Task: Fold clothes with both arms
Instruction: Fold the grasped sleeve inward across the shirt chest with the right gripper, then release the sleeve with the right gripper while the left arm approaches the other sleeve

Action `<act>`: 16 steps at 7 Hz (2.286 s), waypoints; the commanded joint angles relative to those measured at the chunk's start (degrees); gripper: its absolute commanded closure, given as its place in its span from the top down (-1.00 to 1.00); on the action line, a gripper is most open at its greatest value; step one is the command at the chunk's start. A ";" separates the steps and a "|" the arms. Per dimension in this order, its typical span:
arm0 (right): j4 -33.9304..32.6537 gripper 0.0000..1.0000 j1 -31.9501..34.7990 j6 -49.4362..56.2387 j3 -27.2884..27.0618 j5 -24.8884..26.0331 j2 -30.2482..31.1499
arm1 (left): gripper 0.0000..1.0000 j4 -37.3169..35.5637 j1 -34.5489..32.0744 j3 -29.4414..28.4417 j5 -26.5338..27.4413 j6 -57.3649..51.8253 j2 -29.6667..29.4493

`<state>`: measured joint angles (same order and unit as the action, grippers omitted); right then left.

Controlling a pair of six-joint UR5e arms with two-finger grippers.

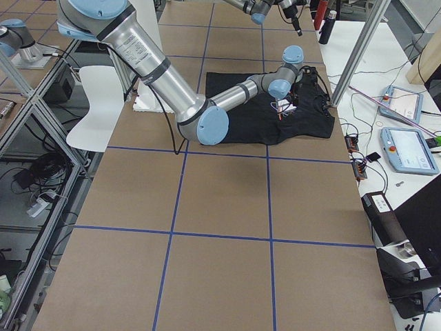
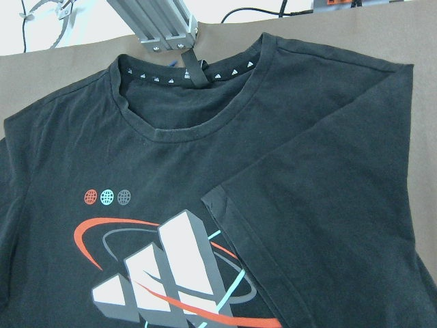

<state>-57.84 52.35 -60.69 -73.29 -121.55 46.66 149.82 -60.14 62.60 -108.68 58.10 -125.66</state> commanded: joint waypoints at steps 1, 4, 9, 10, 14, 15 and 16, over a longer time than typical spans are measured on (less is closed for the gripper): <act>-0.08 0.99 0.04 -0.92 -5.37 -0.71 4.49 | 0.73 4.69 6.50 -6.24 7.15 2.71 -1.25; 0.10 0.99 -0.05 -0.92 -5.38 -0.62 4.23 | 0.38 4.96 8.19 -11.34 8.66 2.63 -2.56; 0.27 0.99 -0.05 -1.01 -5.02 -0.36 4.05 | -0.01 4.96 9.16 -12.86 8.75 2.54 -2.66; 0.27 0.99 -0.05 -1.01 -4.94 -0.36 4.05 | -0.04 4.96 9.16 -12.86 8.75 2.54 -2.74; 0.27 0.99 -0.05 -1.01 -4.85 -0.27 4.05 | -0.09 4.87 9.16 -14.17 8.75 2.45 -3.53; 0.27 0.99 -0.05 -1.01 -4.85 -0.27 4.05 | -0.09 4.96 9.51 -14.61 8.75 2.37 -4.06; 0.27 0.99 -0.05 -1.01 -4.85 -0.27 4.05 | -0.11 4.87 9.60 -14.62 8.75 2.45 -4.06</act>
<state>-57.57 52.29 -61.70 -78.14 -121.83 50.71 154.74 -50.71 48.23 -99.93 60.52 -129.49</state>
